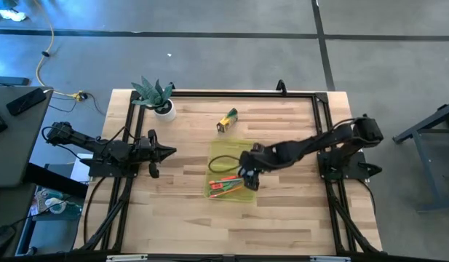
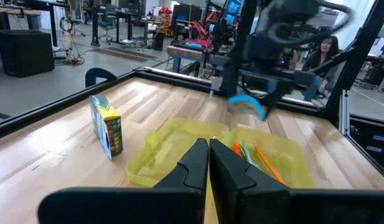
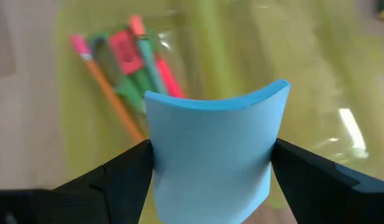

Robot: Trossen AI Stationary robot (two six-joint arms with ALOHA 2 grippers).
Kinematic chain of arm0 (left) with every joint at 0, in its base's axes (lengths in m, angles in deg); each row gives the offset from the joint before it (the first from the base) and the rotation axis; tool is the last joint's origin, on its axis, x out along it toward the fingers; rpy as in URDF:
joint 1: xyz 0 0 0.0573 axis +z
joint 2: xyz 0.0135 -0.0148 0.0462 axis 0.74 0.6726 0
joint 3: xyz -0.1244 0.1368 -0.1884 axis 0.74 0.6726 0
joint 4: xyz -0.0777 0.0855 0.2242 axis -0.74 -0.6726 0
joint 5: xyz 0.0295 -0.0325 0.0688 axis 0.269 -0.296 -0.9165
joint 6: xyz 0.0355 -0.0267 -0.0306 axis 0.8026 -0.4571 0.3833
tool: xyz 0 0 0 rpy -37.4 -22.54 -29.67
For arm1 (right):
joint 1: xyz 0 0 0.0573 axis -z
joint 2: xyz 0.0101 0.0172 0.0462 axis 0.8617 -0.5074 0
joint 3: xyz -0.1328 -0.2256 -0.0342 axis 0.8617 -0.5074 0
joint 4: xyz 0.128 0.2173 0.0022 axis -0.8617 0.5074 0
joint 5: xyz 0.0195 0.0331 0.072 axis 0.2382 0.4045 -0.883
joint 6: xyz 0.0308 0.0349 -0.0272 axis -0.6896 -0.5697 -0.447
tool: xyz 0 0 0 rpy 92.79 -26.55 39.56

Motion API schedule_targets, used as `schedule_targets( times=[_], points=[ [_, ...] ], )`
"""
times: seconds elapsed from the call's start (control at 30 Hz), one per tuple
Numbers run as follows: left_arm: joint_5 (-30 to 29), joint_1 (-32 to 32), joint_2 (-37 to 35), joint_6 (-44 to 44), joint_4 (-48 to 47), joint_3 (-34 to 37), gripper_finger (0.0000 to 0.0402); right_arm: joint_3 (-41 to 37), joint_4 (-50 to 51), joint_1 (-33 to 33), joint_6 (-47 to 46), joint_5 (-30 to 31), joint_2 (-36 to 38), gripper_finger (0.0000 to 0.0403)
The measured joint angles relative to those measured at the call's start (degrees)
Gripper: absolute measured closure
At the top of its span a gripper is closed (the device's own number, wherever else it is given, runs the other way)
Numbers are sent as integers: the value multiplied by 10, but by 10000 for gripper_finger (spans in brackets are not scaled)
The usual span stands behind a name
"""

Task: Pack school essentials
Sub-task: Put the sticky notes into the yellow box

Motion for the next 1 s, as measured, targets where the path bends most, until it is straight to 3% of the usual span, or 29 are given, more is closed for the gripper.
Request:
schedule_targets(
  times=[0.23, 0.77, 1.0],
  points=[
    [0, 0, 0, 0, 0, 0, 396, 0, -40, -50, -43, -27, -38, 100],
    [0, 0, 0, 0, 0, 0, 396, 0, -61, -77, -6, -12, -67, 99],
    [0, 0, 0, 0, 0, 0, 396, 0, -64, -68, -1, -7, -68, 51]
  ],
)
